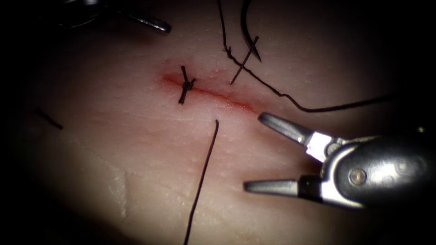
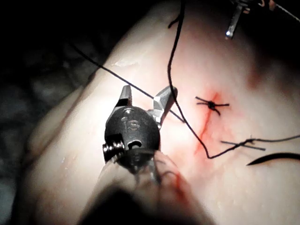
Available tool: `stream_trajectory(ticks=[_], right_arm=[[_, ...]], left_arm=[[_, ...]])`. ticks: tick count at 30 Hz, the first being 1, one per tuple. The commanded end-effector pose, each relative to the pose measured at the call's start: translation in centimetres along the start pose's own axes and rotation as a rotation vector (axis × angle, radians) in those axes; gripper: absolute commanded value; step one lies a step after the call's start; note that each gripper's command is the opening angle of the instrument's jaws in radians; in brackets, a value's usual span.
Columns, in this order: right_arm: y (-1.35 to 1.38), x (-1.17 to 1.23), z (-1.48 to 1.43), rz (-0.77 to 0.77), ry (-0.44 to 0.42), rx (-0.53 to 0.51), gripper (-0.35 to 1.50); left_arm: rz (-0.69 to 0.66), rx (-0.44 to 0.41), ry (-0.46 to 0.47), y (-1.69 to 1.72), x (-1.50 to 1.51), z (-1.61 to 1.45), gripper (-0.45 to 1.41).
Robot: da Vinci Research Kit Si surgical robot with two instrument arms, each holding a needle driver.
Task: Wound Closure
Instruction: Right hand pulls tail slightly longer
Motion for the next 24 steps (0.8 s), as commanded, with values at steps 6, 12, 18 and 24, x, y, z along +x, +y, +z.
stream_trajectory(ticks=[6,12,18,24], right_arm=[[0.42,-0.16,0.10,0.024,-0.005,-0.040,1.18],[0.87,-0.48,0.14,0.025,-0.030,-0.068,1.13],[1.33,-0.85,-0.08,0.019,-0.062,-0.110,1.11],[1.61,-1.01,-0.25,0.026,-0.064,-0.155,1.11]], left_arm=[[-0.012,-0.036,0.018,0.33,-0.22,-0.01,1.15],[-0.018,-0.056,0.026,0.52,-0.39,-0.06,1.10],[-0.026,-0.066,0.029,0.57,-0.46,-0.15,1.04],[-0.032,-0.064,0.028,0.64,-0.51,-0.12,0.99]])
